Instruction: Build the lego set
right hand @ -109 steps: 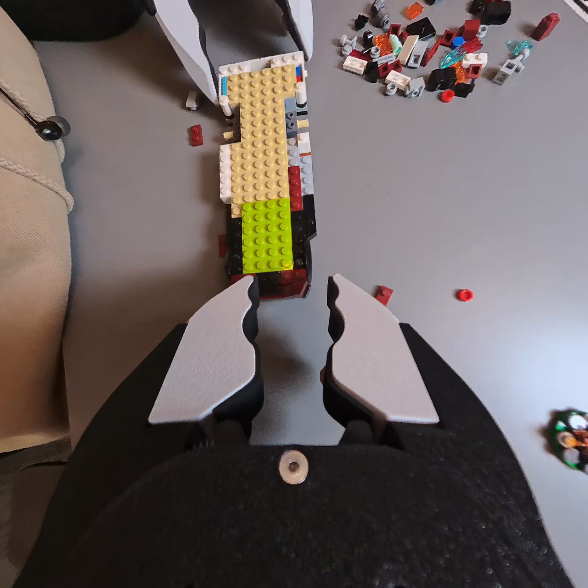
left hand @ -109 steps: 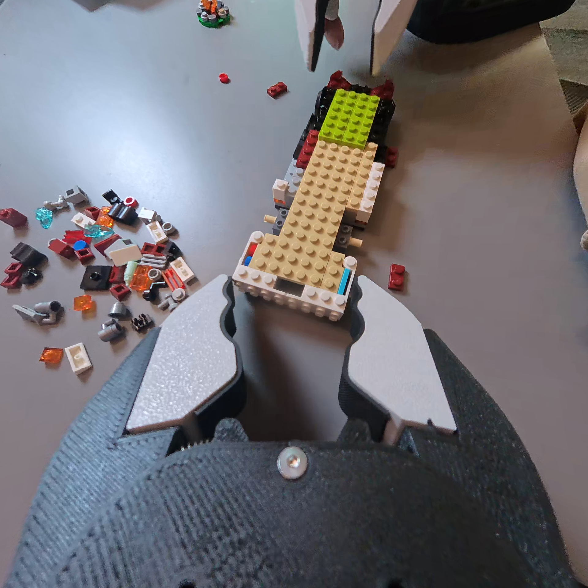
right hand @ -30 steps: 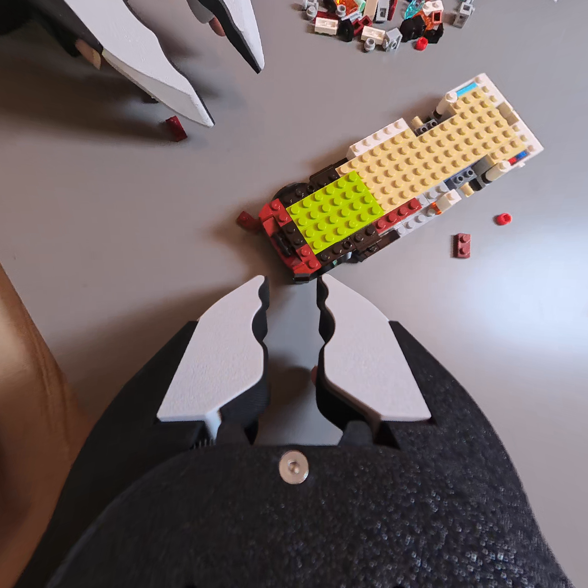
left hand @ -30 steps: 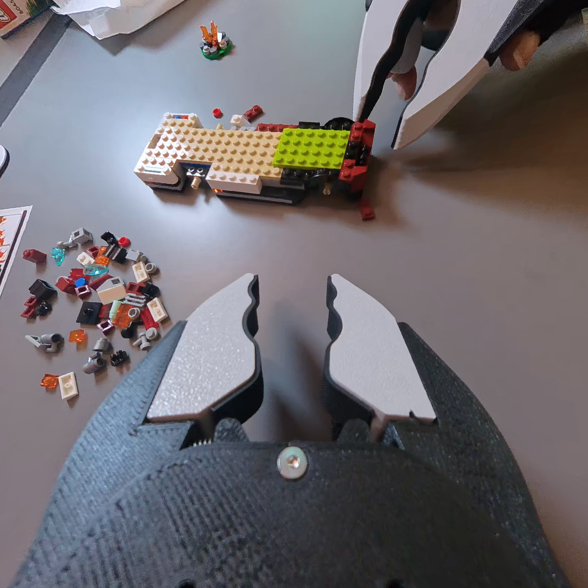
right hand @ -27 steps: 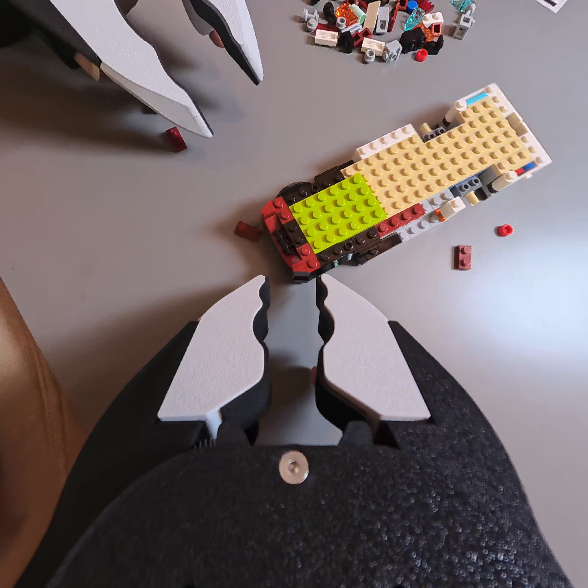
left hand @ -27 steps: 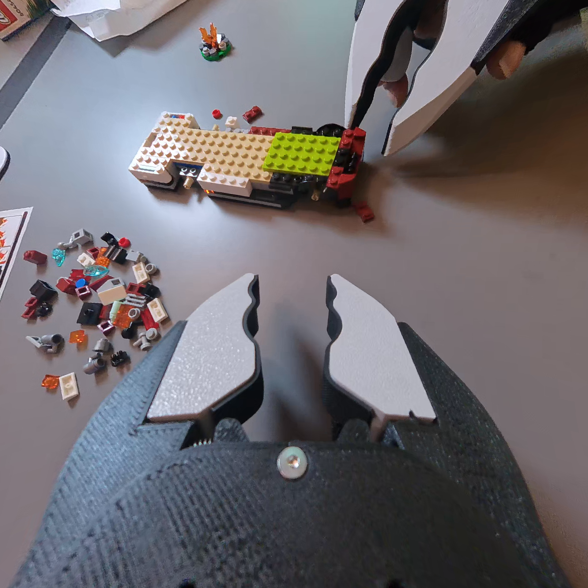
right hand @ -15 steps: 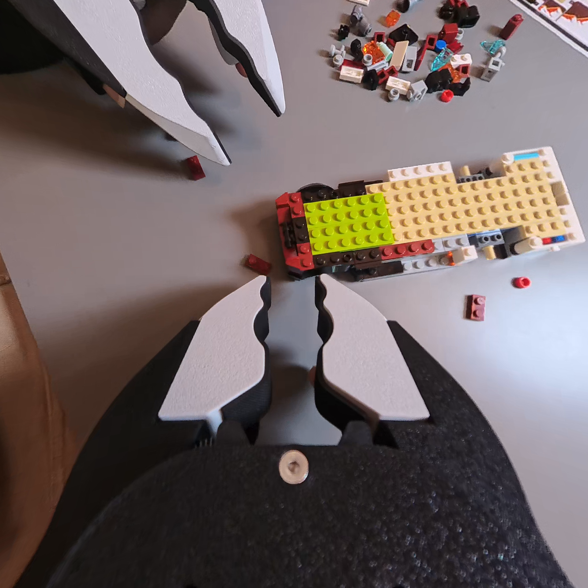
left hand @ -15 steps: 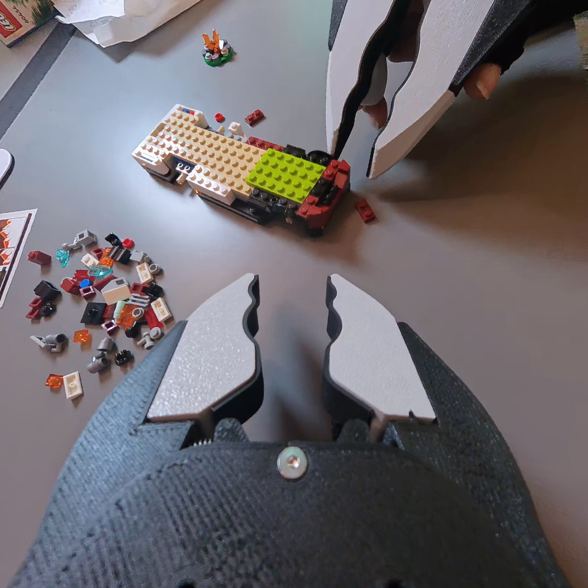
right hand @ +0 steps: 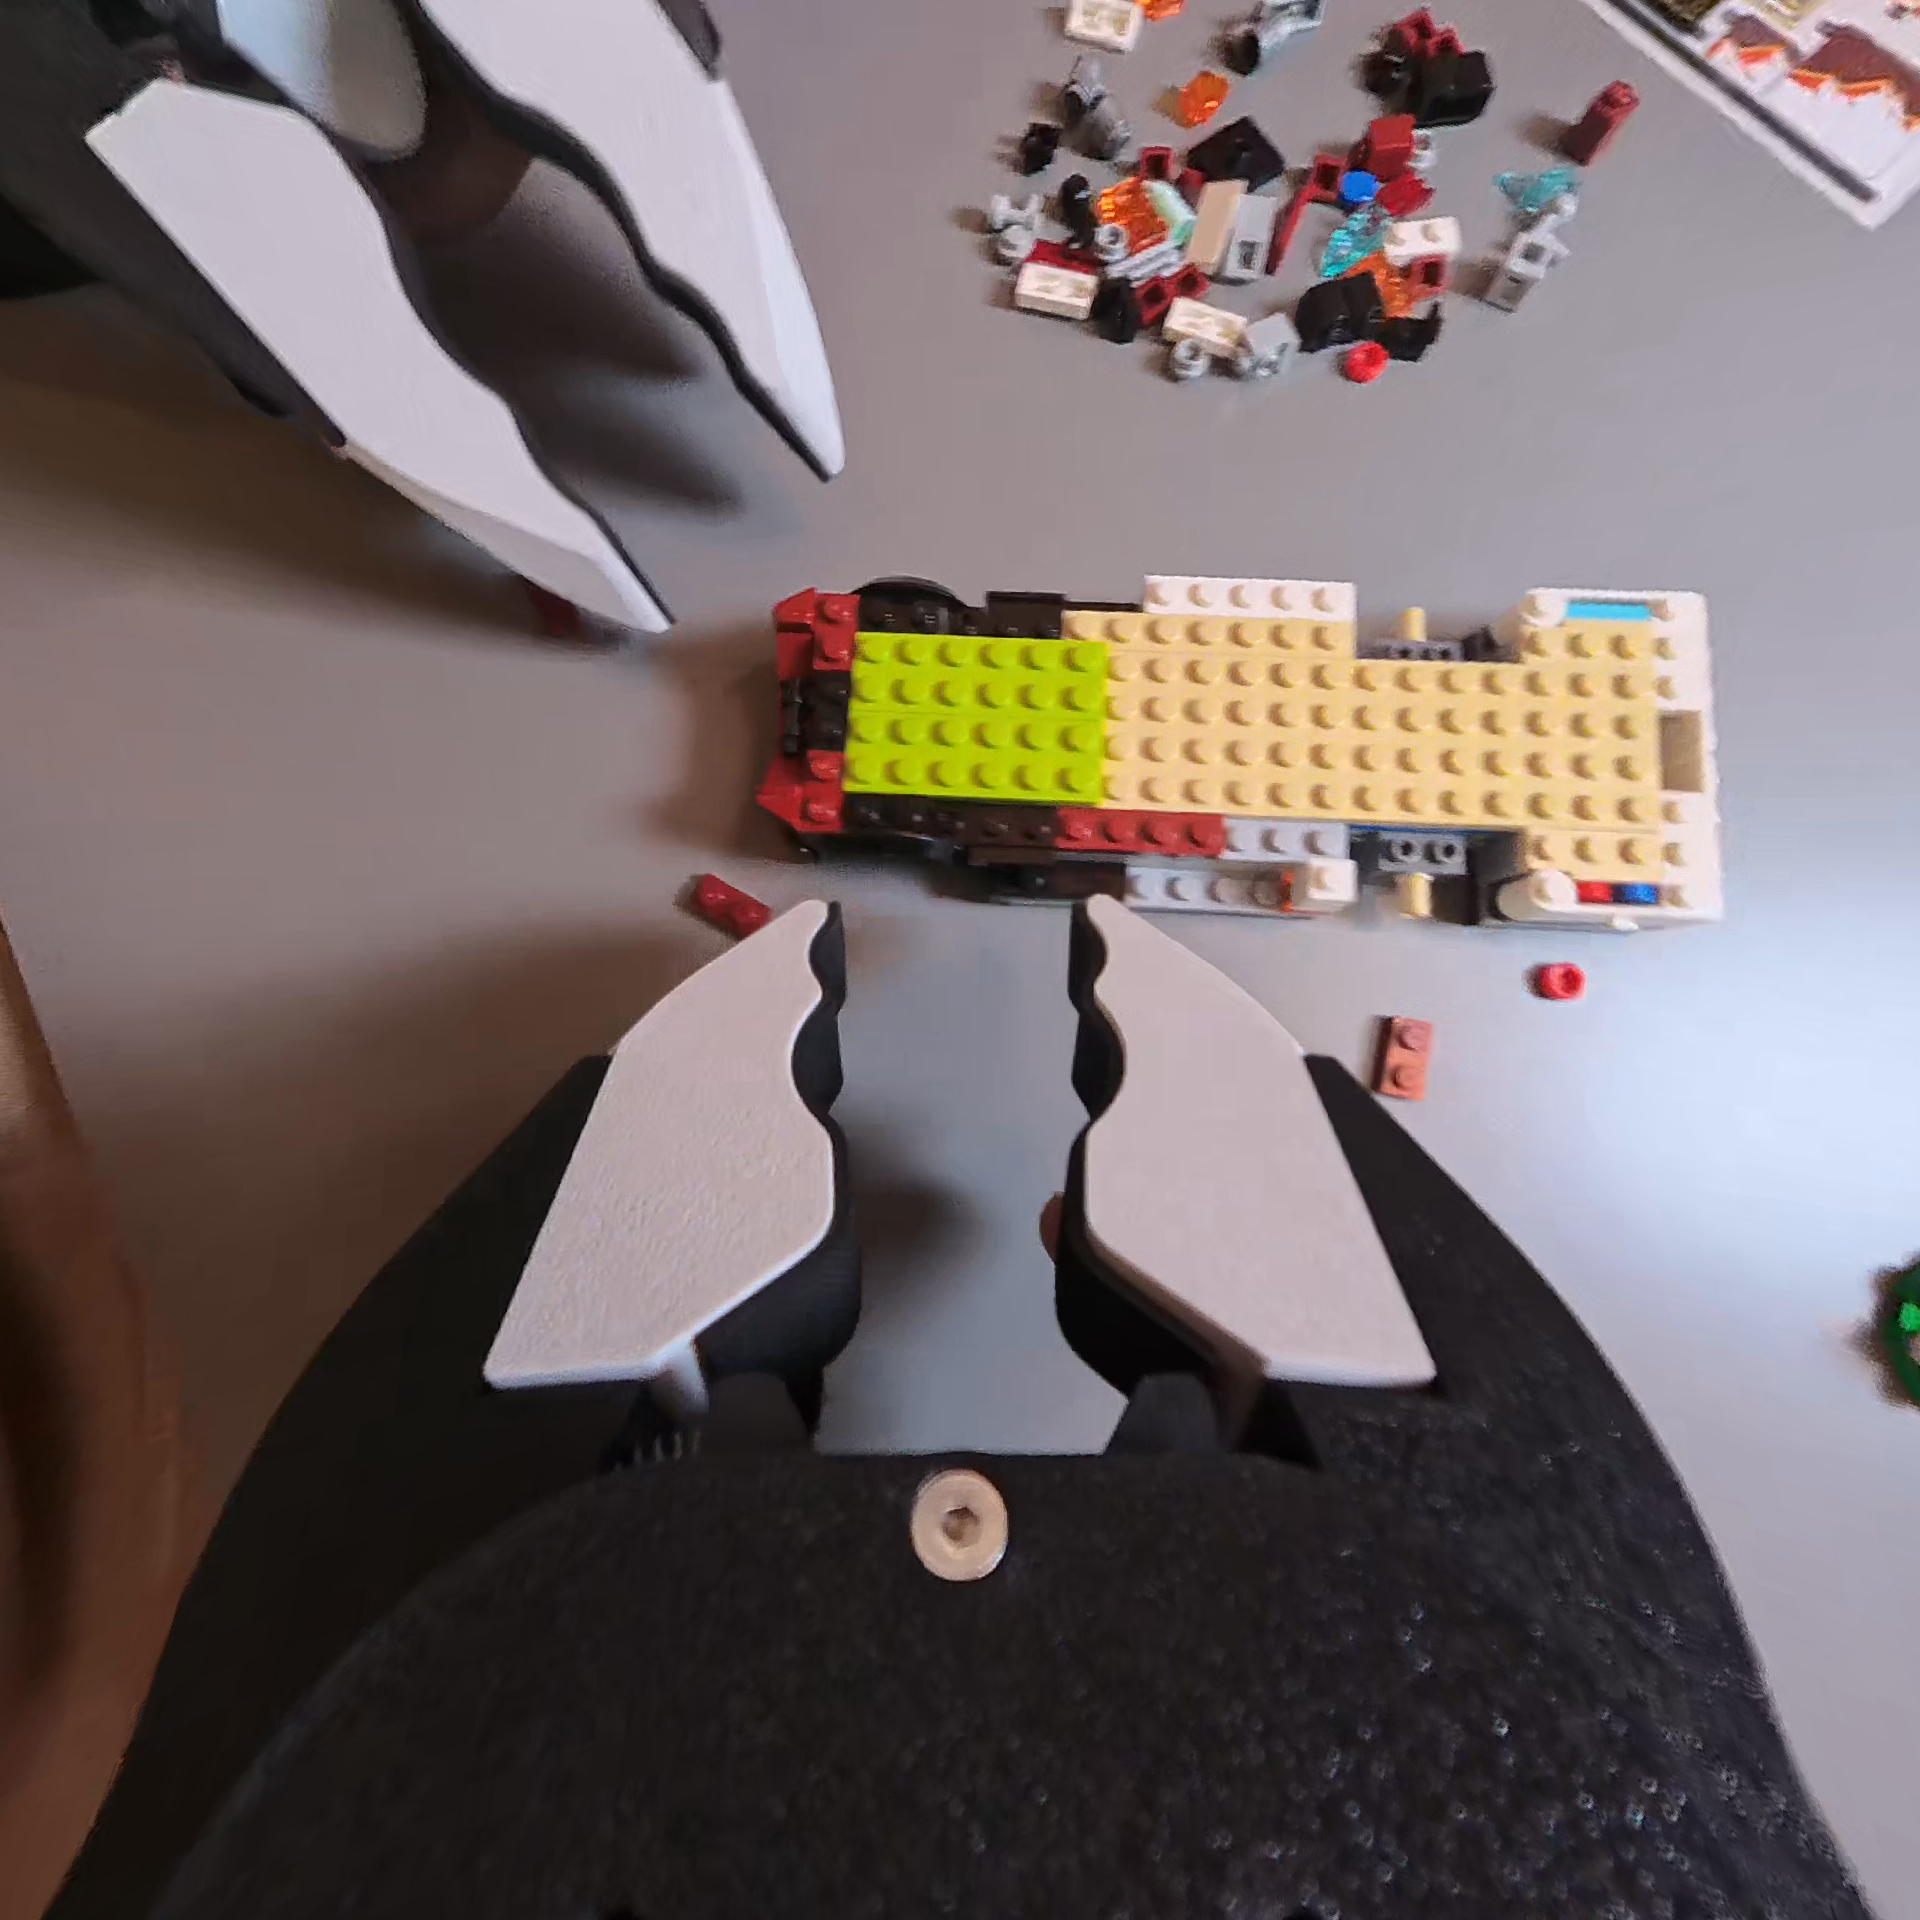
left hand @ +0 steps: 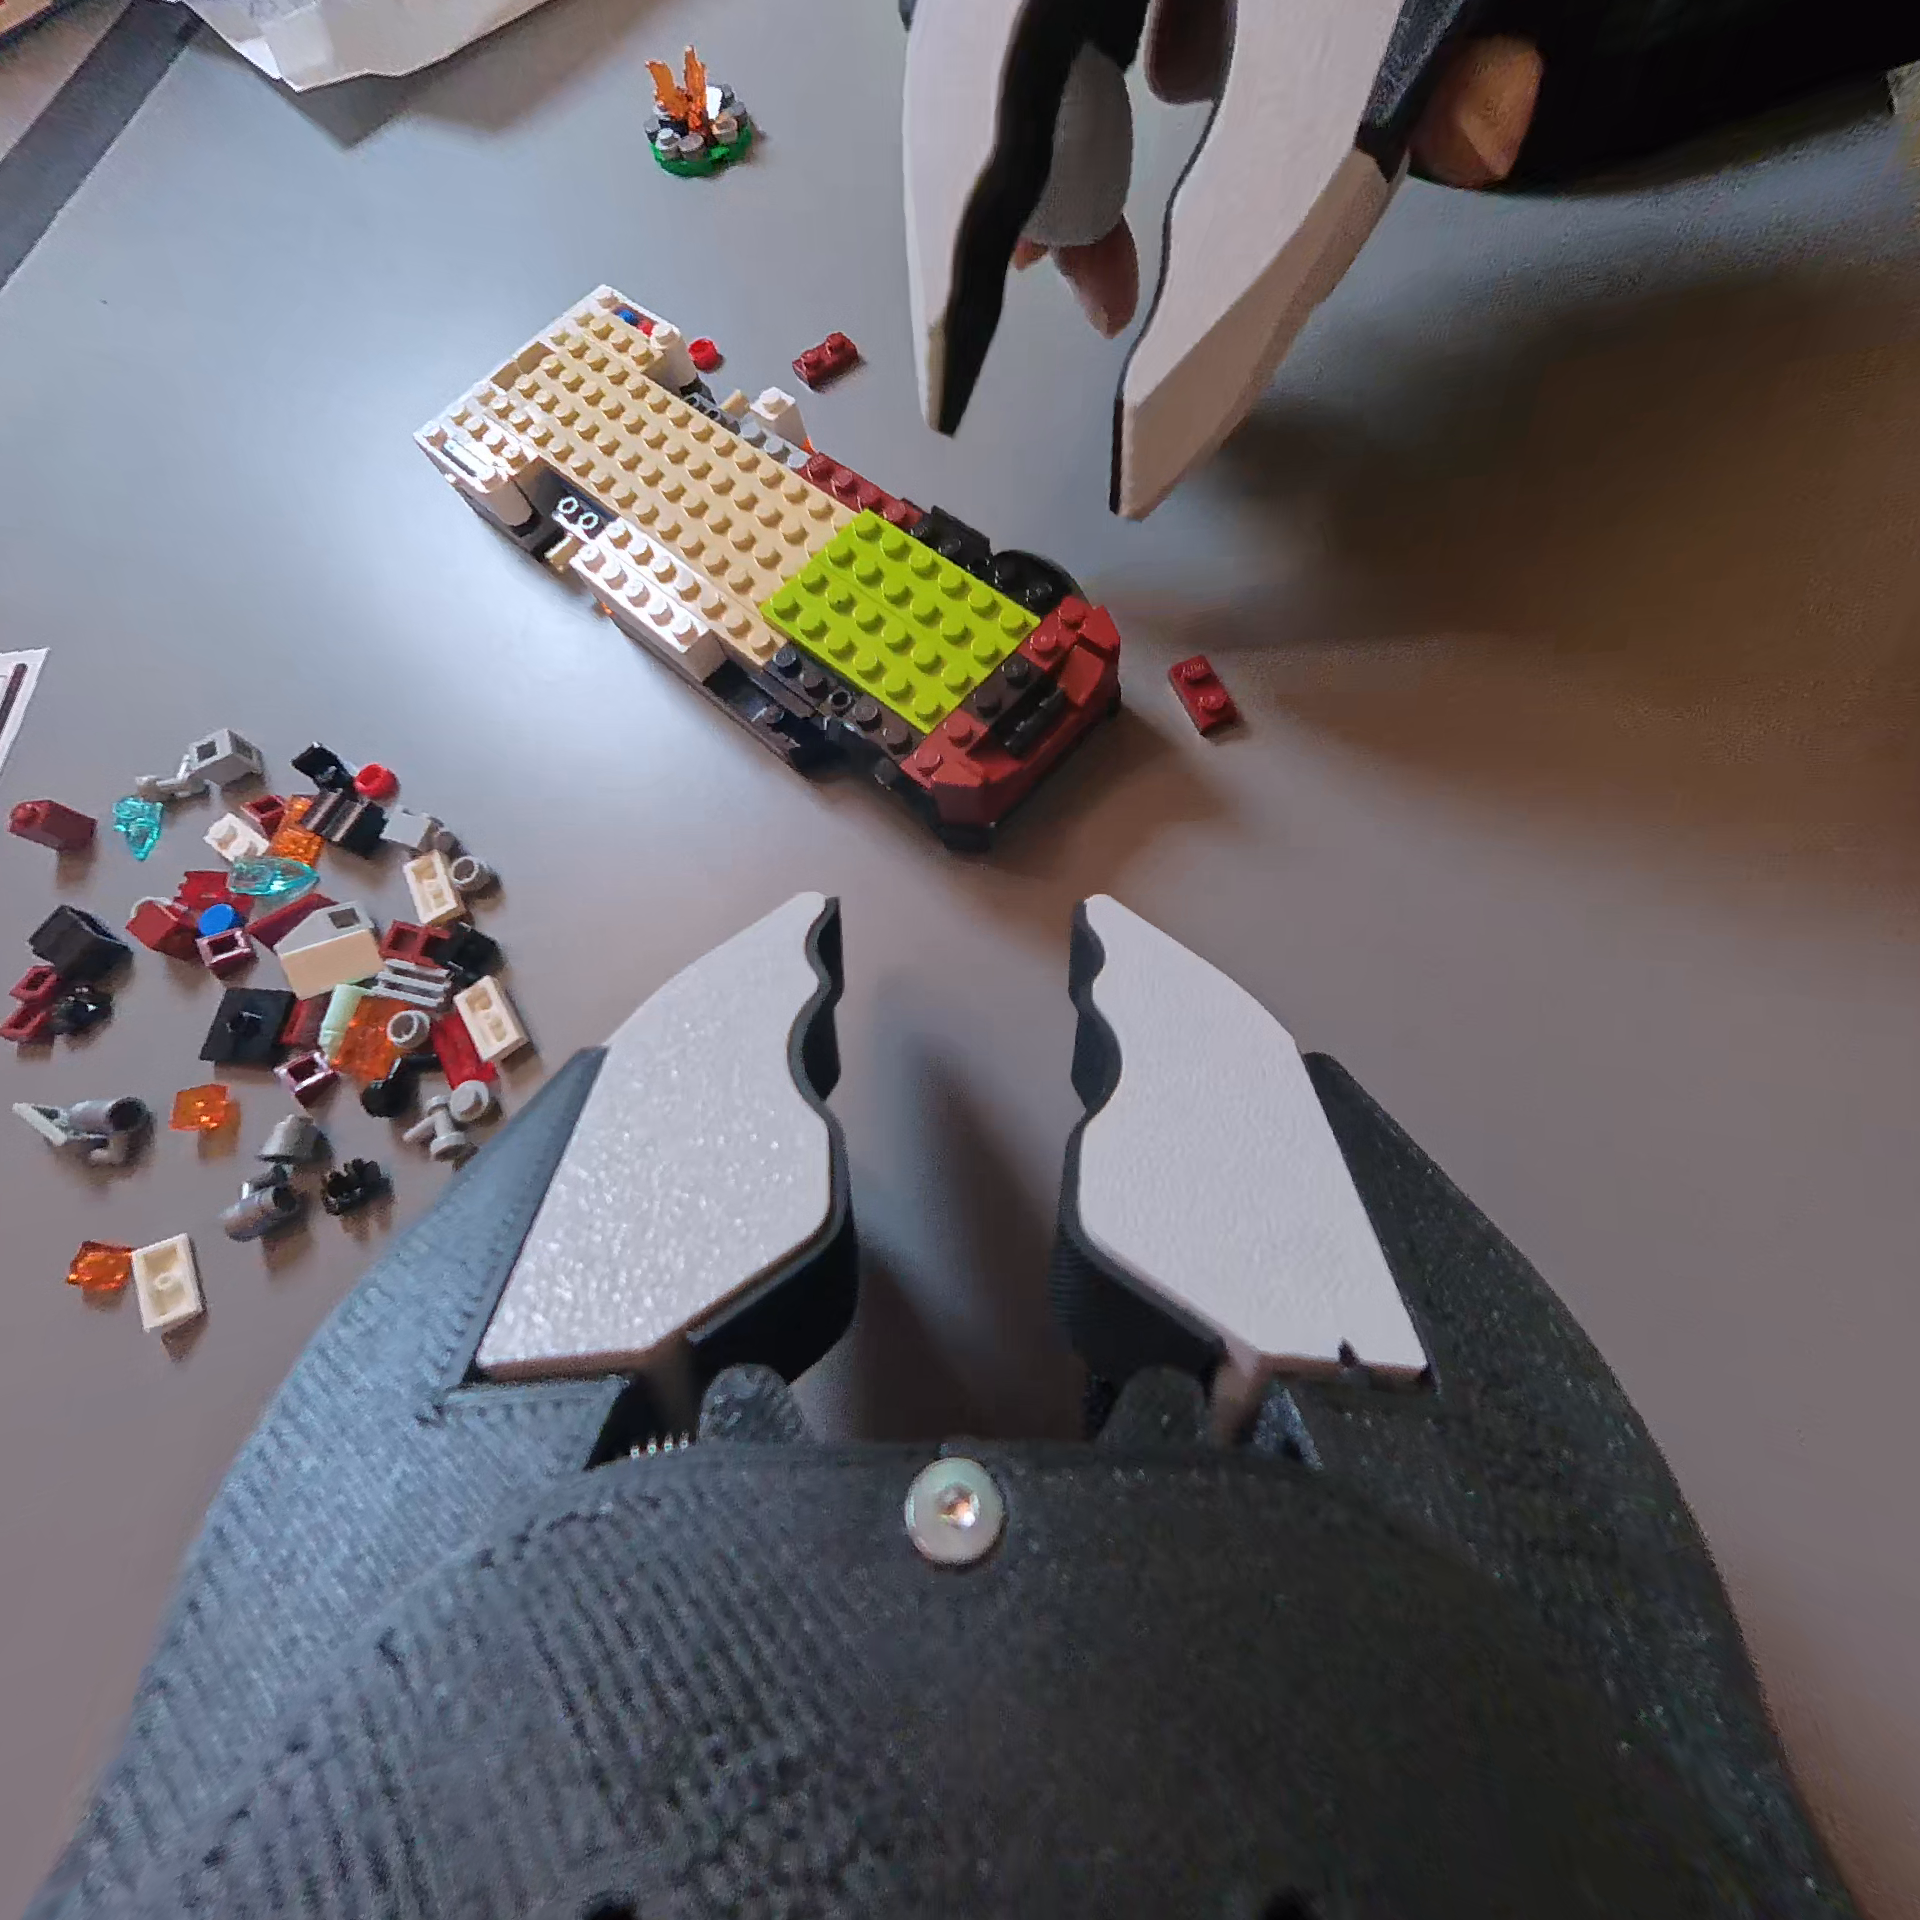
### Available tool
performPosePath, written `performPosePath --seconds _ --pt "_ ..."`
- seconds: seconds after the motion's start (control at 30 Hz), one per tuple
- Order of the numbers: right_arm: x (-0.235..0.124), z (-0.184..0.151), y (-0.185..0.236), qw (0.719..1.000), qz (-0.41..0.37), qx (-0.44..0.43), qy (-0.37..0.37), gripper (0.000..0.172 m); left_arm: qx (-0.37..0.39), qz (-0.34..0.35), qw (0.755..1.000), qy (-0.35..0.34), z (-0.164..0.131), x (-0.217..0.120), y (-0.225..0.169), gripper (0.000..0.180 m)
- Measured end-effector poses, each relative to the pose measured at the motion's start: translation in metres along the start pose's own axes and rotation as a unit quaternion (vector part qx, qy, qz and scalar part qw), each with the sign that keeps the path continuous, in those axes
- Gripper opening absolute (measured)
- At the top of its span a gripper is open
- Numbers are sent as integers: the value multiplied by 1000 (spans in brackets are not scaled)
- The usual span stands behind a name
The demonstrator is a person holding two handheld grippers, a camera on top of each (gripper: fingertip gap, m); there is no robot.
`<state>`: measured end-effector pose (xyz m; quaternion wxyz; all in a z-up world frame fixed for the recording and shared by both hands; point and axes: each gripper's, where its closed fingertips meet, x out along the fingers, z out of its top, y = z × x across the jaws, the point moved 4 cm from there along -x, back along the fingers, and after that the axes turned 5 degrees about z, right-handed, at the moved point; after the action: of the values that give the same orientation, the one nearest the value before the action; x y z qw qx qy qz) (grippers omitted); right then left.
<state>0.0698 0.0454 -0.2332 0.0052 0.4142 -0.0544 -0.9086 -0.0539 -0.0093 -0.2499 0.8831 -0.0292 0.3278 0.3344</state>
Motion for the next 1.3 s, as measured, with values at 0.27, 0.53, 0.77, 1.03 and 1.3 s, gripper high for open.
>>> performPosePath --seconds 0.27,0.53,0.77,1.03,1.3 --pt "8 -5 -35 997 58 44 15 54 -14 -43 999 7 16 19 -11 46" --pt "16 16 -44 990 140 13 -33 50 17 -109 993 -39 24 16 -33 43" --pt "-3 29 -41 994 93 3 -66 50 1 -92 995 -46 23 8 -21 43" --pt "7 0 52 951 99 -286 61 22 37 -73 997 4 0 -15 -6 40" --pt "26 0 46 942 113 -281 143 18 48 -76 996 17 -14 -29 -1 36"
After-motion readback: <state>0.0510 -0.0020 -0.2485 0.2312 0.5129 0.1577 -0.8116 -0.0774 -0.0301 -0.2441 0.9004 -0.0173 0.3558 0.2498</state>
